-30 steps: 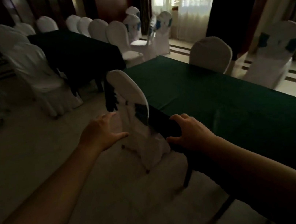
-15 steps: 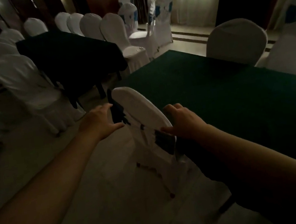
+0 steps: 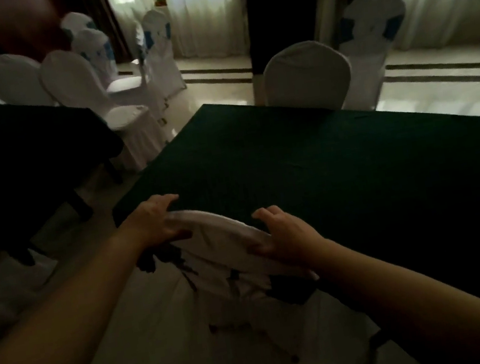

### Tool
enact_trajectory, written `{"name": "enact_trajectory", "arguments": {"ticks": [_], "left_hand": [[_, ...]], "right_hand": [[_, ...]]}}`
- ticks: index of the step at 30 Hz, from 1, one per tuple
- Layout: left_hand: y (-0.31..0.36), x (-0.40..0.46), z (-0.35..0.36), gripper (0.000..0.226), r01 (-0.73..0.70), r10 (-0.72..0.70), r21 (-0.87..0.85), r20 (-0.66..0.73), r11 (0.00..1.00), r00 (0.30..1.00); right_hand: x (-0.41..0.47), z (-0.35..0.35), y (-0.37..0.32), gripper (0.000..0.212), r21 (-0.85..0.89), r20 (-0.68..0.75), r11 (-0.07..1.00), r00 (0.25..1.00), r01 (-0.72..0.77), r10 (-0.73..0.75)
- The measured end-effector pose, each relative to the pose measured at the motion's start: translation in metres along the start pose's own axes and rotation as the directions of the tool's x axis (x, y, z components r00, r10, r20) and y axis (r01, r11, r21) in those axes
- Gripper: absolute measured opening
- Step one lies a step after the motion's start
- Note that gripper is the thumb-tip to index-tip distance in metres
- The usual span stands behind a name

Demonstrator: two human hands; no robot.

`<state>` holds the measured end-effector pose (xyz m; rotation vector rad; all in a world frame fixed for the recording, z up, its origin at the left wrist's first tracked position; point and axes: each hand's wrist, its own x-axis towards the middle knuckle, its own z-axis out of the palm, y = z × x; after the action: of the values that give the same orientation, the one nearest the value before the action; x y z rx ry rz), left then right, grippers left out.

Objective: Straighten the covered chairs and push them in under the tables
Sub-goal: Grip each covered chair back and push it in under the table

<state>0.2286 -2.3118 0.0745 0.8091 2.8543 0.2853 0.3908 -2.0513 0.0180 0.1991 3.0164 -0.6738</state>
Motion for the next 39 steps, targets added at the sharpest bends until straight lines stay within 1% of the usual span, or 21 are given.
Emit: {"name": "enact_trajectory", "arguments": {"ticks": [2,4,6,9,11,12,14,15,17,21,27,36,39], "left_hand": [[-0.018,0.019,-0.003,0.095,-0.157,0.158,-0.023,0.058,0.987,0.986],[-0.033,0.032,-0.004,0.093,-0.285,0.288,-0.047,0.088,0.957,0.953],[-0.043,0.038,-0.001,0.087,-0.364,0.366,-0.038,0.091,0.931,0.926],[-0.056,0.043,0.005,0.078,-0.42,0.422,-0.036,0.067,0.907,0.904],[-0.06,0.045,0.008,0.065,-0.432,0.434,-0.042,0.076,0.901,0.898],[-0.068,0.046,0.007,0.056,-0.436,0.438,-0.042,0.105,0.899,0.893],[-0.07,0.049,0.009,0.04,-0.421,0.422,-0.042,0.166,0.906,0.891],[-0.073,0.049,0.009,0.034,-0.424,0.426,-0.05,0.169,0.904,0.889],[-0.077,0.049,0.012,0.029,-0.453,0.454,-0.041,0.14,0.89,0.88],[-0.08,0.046,0.017,0.027,-0.484,0.489,-0.065,0.083,0.872,0.869],[-0.077,0.043,0.02,0.029,-0.473,0.478,-0.089,0.046,0.876,0.877],[-0.069,0.037,0.02,0.028,-0.463,0.469,-0.09,0.055,0.882,0.882],[-0.064,0.034,0.021,0.029,-0.461,0.467,-0.084,0.061,0.883,0.882]], "right_hand": [[0.001,0.011,-0.012,0.074,-0.026,-0.053,1.0,0.999,0.001,-0.003],[0.001,0.018,-0.027,0.067,-0.025,-0.102,0.998,0.993,-0.055,0.052],[-0.002,0.023,-0.039,0.067,-0.017,-0.138,0.989,0.98,-0.145,0.141],[-0.006,0.024,-0.058,0.069,0.012,-0.158,0.955,0.943,-0.295,0.293],[-0.01,0.022,-0.061,0.07,0.049,-0.155,0.925,0.912,-0.377,0.38],[-0.011,0.021,-0.069,0.067,0.041,-0.15,0.906,0.894,-0.421,0.422],[-0.014,0.017,-0.065,0.051,0.01,-0.117,0.879,0.872,-0.477,0.475],[-0.014,0.017,-0.066,0.041,-0.015,-0.113,0.871,0.866,-0.491,0.487],[-0.013,0.016,-0.068,0.034,-0.043,-0.128,0.857,0.854,-0.513,0.505],[-0.009,0.015,-0.07,0.035,-0.115,-0.137,0.837,0.843,-0.535,0.52],[-0.007,0.012,-0.069,0.038,-0.233,-0.109,0.846,0.877,-0.48,0.468],[-0.016,0.013,-0.059,0.041,-0.304,-0.13,0.851,0.903,-0.428,0.409],[-0.02,0.012,-0.055,0.039,-0.31,-0.115,0.846,0.9,-0.435,0.421]]}}
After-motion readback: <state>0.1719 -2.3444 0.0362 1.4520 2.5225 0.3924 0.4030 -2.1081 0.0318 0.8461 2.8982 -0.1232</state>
